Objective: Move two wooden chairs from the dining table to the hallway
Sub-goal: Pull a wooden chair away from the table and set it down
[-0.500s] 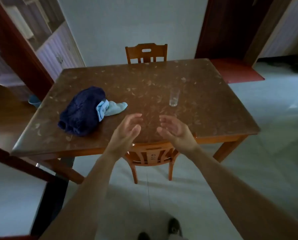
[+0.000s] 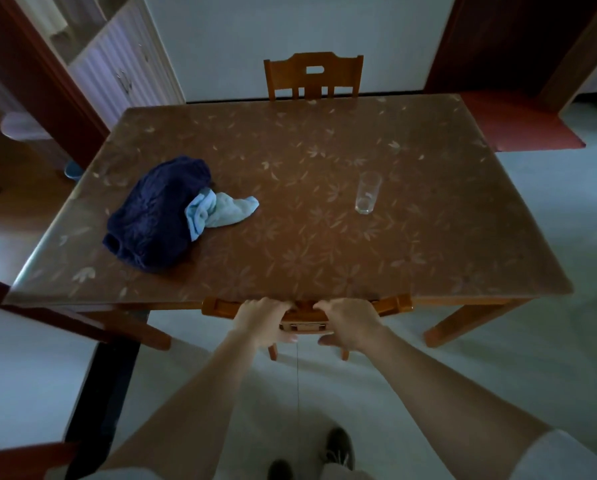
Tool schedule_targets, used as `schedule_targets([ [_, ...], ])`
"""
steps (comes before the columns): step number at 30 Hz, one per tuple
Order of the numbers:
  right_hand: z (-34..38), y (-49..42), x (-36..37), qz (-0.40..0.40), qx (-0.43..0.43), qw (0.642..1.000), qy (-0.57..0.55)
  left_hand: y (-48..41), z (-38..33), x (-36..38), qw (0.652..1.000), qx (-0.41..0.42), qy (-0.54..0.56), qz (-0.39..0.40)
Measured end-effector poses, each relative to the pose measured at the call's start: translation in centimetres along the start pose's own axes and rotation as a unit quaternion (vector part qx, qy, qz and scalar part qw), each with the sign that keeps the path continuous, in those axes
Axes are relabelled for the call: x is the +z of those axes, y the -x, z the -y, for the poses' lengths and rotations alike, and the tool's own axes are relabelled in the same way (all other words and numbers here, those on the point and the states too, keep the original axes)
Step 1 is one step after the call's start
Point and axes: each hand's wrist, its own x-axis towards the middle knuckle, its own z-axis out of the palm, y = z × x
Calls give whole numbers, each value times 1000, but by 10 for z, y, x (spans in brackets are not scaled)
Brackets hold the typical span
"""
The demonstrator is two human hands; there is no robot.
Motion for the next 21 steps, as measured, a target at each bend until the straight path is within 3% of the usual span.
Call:
schedule_targets([
  [5, 0, -4, 1, -61, -18, 994, 89, -8, 0, 2, 998, 38, -50, -24],
  [13, 5, 41, -32, -111, -36, 993, 22, 29, -12, -32, 993, 88, -34, -73],
  [21, 69, 115, -55, -64, -12, 998, -8, 119, -13, -60, 997, 74, -7, -9],
])
